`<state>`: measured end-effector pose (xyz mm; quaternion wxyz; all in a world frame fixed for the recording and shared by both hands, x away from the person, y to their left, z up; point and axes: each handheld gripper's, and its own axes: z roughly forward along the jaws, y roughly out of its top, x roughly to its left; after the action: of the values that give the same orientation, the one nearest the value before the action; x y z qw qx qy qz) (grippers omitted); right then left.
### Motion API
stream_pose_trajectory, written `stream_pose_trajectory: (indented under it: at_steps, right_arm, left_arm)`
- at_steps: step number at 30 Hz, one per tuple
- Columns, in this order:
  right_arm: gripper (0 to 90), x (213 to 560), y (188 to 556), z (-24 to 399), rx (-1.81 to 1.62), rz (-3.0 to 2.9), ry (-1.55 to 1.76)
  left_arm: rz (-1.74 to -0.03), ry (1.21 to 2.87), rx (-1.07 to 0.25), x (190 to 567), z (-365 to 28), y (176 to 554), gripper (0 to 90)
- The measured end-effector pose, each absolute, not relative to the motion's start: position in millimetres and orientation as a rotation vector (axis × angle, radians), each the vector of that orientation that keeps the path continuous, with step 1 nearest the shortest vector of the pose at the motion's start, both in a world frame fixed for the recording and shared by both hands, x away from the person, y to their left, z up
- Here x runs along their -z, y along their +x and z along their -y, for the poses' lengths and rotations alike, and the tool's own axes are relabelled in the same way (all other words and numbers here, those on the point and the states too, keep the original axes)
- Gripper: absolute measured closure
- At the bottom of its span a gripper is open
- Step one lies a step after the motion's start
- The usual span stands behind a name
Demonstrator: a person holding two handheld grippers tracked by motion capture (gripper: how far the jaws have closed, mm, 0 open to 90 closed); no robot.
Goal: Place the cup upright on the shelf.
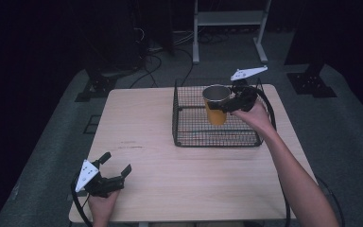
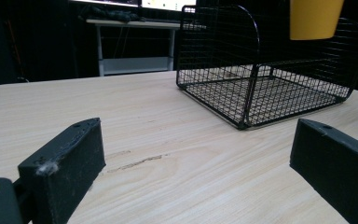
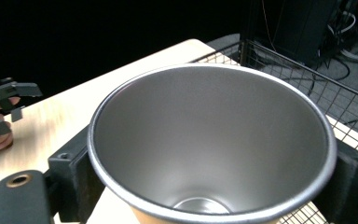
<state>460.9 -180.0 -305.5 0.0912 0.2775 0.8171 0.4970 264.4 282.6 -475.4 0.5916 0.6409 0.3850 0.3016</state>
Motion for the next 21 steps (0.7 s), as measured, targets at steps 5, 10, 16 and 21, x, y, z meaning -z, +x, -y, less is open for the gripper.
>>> stream_pose_trajectory:
  at_steps: [5,10,16,21]
  right_arm:
    - [11.9,309,475,179,-1.489,-2.423,0.853]
    - [11.8,316,486,176,-1.465,-2.432,0.870]
    - [11.8,325,498,170,-1.447,-2.465,0.878]
    - [11.7,330,503,163,-1.464,-2.475,0.859]
  left_arm:
    - [-0.896,1.485,-0.699,475,-283,265,2.4]
    - [-0.894,1.485,-0.698,475,-283,265,2.4]
    - [-0.894,1.483,-0.697,475,-284,265,2.4]
    - [-0.892,1.481,-0.696,475,-284,265,2.4]
